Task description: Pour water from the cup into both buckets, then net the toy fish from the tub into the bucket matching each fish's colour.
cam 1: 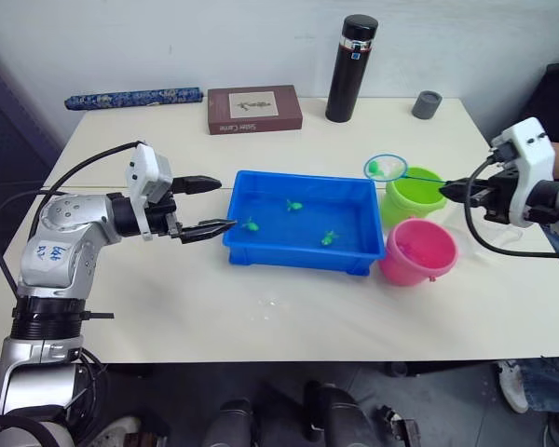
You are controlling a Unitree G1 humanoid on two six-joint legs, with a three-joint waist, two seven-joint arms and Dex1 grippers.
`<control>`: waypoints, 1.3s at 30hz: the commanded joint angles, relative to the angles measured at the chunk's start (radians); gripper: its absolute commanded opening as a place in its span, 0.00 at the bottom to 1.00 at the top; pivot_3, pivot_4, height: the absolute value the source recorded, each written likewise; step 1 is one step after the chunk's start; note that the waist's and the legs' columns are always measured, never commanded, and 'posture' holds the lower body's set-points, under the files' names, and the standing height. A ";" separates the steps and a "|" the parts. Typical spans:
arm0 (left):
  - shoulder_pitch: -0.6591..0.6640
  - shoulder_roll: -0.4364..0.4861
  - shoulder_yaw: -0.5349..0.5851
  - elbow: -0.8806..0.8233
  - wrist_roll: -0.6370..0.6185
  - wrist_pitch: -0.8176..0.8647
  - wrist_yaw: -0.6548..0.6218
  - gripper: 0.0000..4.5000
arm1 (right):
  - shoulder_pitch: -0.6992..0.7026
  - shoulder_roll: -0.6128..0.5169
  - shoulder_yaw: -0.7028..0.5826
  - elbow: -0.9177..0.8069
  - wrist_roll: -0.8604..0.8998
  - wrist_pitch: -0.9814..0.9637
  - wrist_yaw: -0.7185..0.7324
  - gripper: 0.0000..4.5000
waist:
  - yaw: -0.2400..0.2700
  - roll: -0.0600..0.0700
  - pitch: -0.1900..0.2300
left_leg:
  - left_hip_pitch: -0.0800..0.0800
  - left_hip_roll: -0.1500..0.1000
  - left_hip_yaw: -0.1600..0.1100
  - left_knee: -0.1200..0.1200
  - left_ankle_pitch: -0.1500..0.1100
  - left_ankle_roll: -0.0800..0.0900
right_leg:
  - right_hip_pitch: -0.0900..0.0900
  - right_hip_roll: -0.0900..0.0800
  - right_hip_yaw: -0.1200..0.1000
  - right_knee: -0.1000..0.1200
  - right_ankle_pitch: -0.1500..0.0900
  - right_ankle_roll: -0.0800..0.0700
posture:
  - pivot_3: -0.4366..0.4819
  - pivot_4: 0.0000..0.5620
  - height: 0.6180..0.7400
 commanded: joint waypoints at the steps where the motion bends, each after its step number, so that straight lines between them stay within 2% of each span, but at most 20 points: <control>1: -0.030 0.002 0.005 0.013 0.010 -0.028 -0.020 0.99 | 0.005 -0.036 -0.040 0.024 -0.024 -0.057 -0.026 0.00 | 0.000 0.000 0.000 | 0.000 0.000 0.000 0.000 0.000 0.000 | 0.000 0.000 0.000 0.000 0.000 0.000 | 0.48 0.27 1.00; 10: -0.060 -0.016 -0.009 0.055 0.025 -0.049 -0.043 0.99 | 0.121 -0.105 0.011 0.026 -0.147 -0.246 -0.076 0.00 | 0.006 0.000 0.000 | 0.000 0.000 0.000 0.000 0.000 0.000 | 0.000 0.000 0.000 0.000 0.000 0.000 | 0.48 0.27 1.00; 18: -0.098 -0.045 -0.023 0.102 0.046 -0.081 -0.052 0.99 | 0.166 -0.127 0.083 -0.020 -0.272 -0.405 -0.103 0.00 | 0.002 0.000 0.000 | 0.000 0.000 0.000 0.000 0.000 -0.001 | 0.000 0.001 0.000 0.001 0.000 0.000 | 0.48 0.27 1.00; 23: -0.108 -0.058 -0.027 0.129 0.062 -0.109 -0.045 0.99 | 0.226 -0.184 0.149 -0.085 -0.427 -0.576 -0.129 0.00 | 0.004 0.000 0.000 | 0.000 0.000 0.000 0.001 0.000 -0.001 | 0.000 0.001 0.000 0.001 0.000 0.000 | 0.48 0.27 1.00; 31: -0.118 -0.070 -0.024 0.152 0.076 -0.130 -0.050 0.99 | 0.335 -0.263 0.165 -0.139 -0.664 -0.826 -0.216 0.00 | 0.005 0.000 0.000 | 0.000 0.000 0.001 0.001 0.001 -0.001 | 0.000 0.001 0.000 0.000 0.000 0.000 | 0.48 0.27 1.00; 39: -0.113 -0.079 -0.027 0.154 0.079 -0.139 -0.048 0.99 | 0.437 -0.263 0.138 -0.180 -0.875 -0.927 -0.353 0.00 | 0.005 0.000 0.000 | 0.000 0.000 0.001 0.001 0.001 -0.002 | 0.000 0.001 0.000 0.001 0.000 0.000 | 0.48 0.27 1.00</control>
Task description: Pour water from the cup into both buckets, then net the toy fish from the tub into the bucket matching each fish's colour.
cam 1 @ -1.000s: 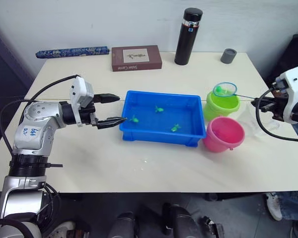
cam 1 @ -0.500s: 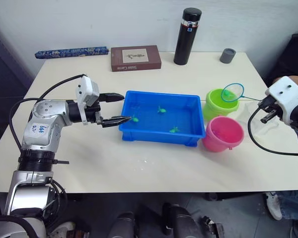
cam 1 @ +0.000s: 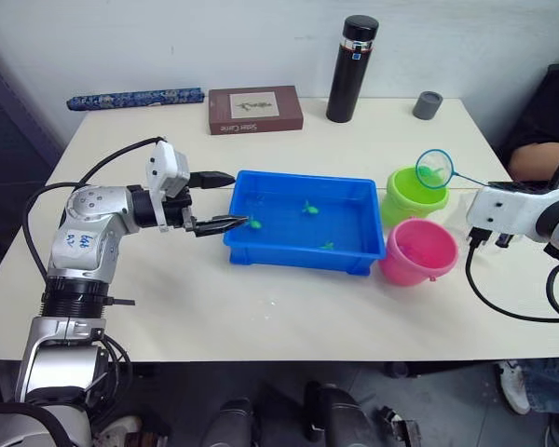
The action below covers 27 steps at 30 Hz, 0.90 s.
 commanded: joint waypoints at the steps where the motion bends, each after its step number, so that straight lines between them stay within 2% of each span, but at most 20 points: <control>1: -0.013 -0.001 0.011 -0.004 0.003 -0.014 -0.001 0.99 | 0.033 -0.023 -0.056 -0.034 -0.104 -0.046 -0.075 0.00 | 0.000 0.000 0.000 | 0.000 0.000 0.000 0.000 0.000 0.000 | 0.000 0.000 0.000 0.000 0.000 0.000 | 0.48 0.27 1.00; 9: -0.014 -0.003 0.010 -0.004 0.002 -0.012 -0.004 0.99 | 0.103 -0.030 -0.050 -0.049 -0.387 -0.140 -0.299 0.00 | 0.000 0.000 0.000 | 0.000 0.000 0.000 0.000 0.000 -0.001 | 0.000 0.000 0.000 0.001 0.000 0.000 | 0.48 0.27 1.00; 12: -0.013 -0.003 0.010 -0.007 0.002 -0.009 -0.004 0.99 | 0.120 -0.019 -0.058 -0.052 -0.442 -0.161 -0.348 0.00 | -0.001 0.000 0.000 | 0.000 0.000 0.000 0.000 0.001 -0.001 | 0.000 0.001 0.000 0.001 0.000 0.000 | 0.48 0.27 1.00; 21: -0.004 -0.002 0.013 -0.018 -0.001 -0.004 0.001 0.99 | 0.172 -0.007 -0.084 -0.054 -0.518 -0.174 -0.378 0.00 | -0.001 0.000 0.000 | 0.001 0.000 0.001 0.000 0.001 -0.002 | 0.001 0.001 0.000 0.001 0.000 0.000 | 0.48 0.27 1.00; 27: -0.004 0.001 0.015 -0.017 -0.004 0.001 -0.004 0.99 | 0.132 0.015 -0.100 -0.061 -0.470 -0.207 -0.379 0.00 | -0.002 0.000 0.000 | 0.002 0.000 0.001 0.000 0.001 -0.002 | 0.001 0.001 0.001 0.002 0.000 0.000 | 0.48 0.27 1.00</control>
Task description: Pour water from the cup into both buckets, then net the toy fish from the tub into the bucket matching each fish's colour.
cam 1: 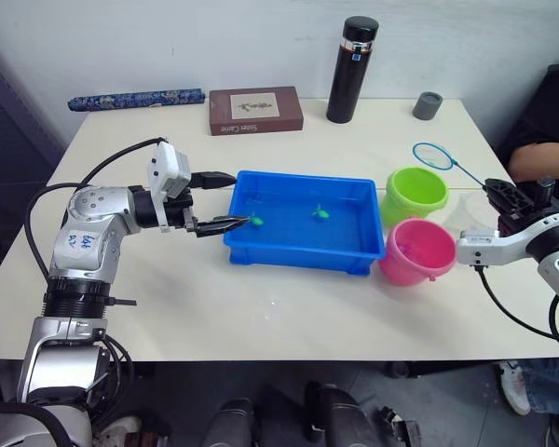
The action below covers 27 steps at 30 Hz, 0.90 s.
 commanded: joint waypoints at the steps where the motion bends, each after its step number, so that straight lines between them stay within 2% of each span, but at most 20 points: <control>1: -0.004 0.009 0.016 -0.016 -0.007 0.002 -0.007 0.99 | -0.064 0.020 -0.065 -0.026 0.094 -0.026 0.020 0.00 | 0.000 0.000 0.000 | 0.000 0.000 0.000 0.000 0.000 0.000 | 0.000 0.000 0.000 0.000 0.000 0.000 | 0.48 0.27 1.00; 4: -0.002 0.020 0.023 -0.016 -0.011 0.016 -0.010 0.99 | -0.168 0.047 -0.069 -0.007 0.297 -0.054 0.155 0.00 | -0.005 0.000 0.000 | 0.001 0.000 0.001 0.000 0.000 0.000 | 0.000 0.000 0.001 0.000 0.000 0.000 | 0.48 0.27 1.00; 8: 0.007 0.031 0.037 -0.023 -0.014 0.026 -0.005 0.99 | -0.270 0.086 -0.058 -0.021 0.614 0.053 0.466 0.00 | -0.003 0.000 0.000 | 0.002 0.001 0.001 0.000 0.000 0.000 | 0.001 0.001 0.001 0.001 0.000 0.000 | 0.48 0.27 1.00; 10: 0.015 0.036 0.043 -0.032 -0.016 0.031 -0.002 0.99 | -0.310 0.103 -0.060 -0.057 0.754 0.155 0.596 0.00 | -0.002 0.000 0.000 | 0.002 0.002 0.001 0.000 0.000 0.000 | 0.001 0.001 0.001 0.000 0.000 0.000 | 0.48 0.27 1.00; 13: 0.025 0.040 0.050 -0.044 -0.023 0.043 0.003 0.99 | -0.358 0.105 -0.048 -0.082 0.844 0.291 0.709 0.00 | 0.002 0.000 0.000 | 0.001 0.002 0.001 0.000 0.000 0.000 | 0.001 0.001 0.000 0.001 0.000 0.000 | 0.48 0.27 1.00; 16: 0.045 0.044 0.059 -0.069 -0.028 0.054 0.015 0.99 | -0.424 0.093 0.002 -0.131 0.984 0.566 0.864 0.00 | 0.001 0.000 0.000 | 0.001 0.001 0.000 0.000 0.000 0.001 | 0.001 0.000 0.000 0.000 0.000 0.000 | 0.48 0.27 1.00; 20: 0.064 0.048 0.070 -0.095 -0.031 0.065 0.025 0.99 | -0.501 0.115 0.104 -0.136 0.940 0.594 0.870 0.00 | 0.000 0.000 0.000 | 0.001 0.002 -0.002 0.000 0.000 0.001 | 0.001 -0.001 0.000 0.000 0.000 0.000 | 0.48 0.27 1.00; 27: 0.082 0.056 0.083 -0.123 -0.038 0.080 0.037 0.99 | -0.551 0.177 0.242 -0.059 0.787 0.484 0.787 0.00 | 0.000 0.000 0.000 | 0.000 0.001 -0.002 0.000 0.000 0.001 | 0.000 -0.001 0.000 0.000 0.000 0.000 | 0.48 0.27 1.00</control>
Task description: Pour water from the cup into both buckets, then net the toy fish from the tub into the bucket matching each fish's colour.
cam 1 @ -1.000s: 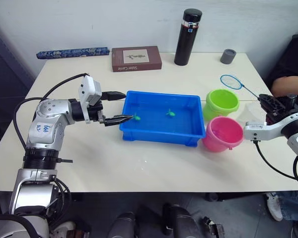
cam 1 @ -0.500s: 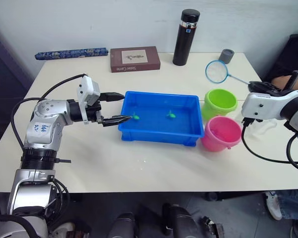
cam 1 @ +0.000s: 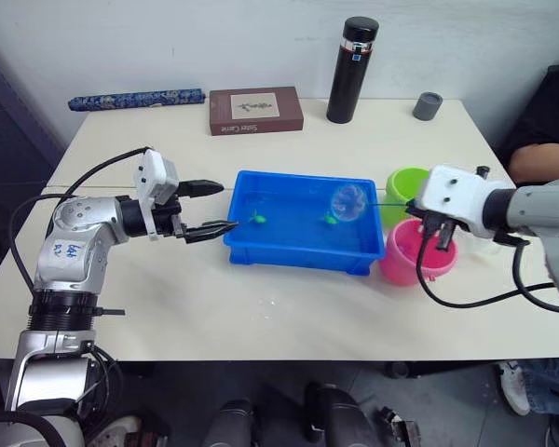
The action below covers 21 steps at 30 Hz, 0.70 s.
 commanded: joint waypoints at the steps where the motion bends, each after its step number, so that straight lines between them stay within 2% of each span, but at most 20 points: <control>1: 0.006 0.018 0.036 -0.053 -0.025 0.006 0.008 0.99 | -0.044 0.028 0.030 0.038 -0.088 -0.050 -0.055 0.00 | 0.000 0.000 0.000 | 0.000 0.000 0.000 0.000 0.000 0.000 | 0.000 0.000 0.000 0.000 0.000 0.000 | 0.48 0.27 1.00; 9: 0.028 0.020 0.042 -0.088 -0.033 0.022 0.024 0.99 | -0.146 0.112 0.127 0.207 -0.274 -0.178 -0.162 0.00 | -0.004 0.000 0.000 | 0.000 0.000 0.000 0.000 0.000 0.000 | -0.001 0.000 0.000 0.001 0.000 0.000 | 0.48 0.27 1.00; 17: 0.053 0.027 0.060 -0.126 -0.043 0.043 0.039 0.99 | -0.157 0.092 0.178 0.285 -0.392 -0.394 -0.150 0.00 | -0.004 0.000 0.000 | 0.000 -0.001 0.001 0.000 0.000 0.000 | -0.001 0.000 0.000 0.000 0.000 0.000 | 0.48 0.27 1.00; 21: 0.069 0.027 0.068 -0.151 -0.052 0.056 0.050 0.99 | -0.154 0.095 0.179 0.304 -0.433 -0.438 -0.148 0.00 | -0.004 0.000 0.000 | 0.000 -0.001 0.001 0.000 0.000 0.000 | -0.001 0.000 0.000 0.001 0.000 0.000 | 0.48 0.27 1.00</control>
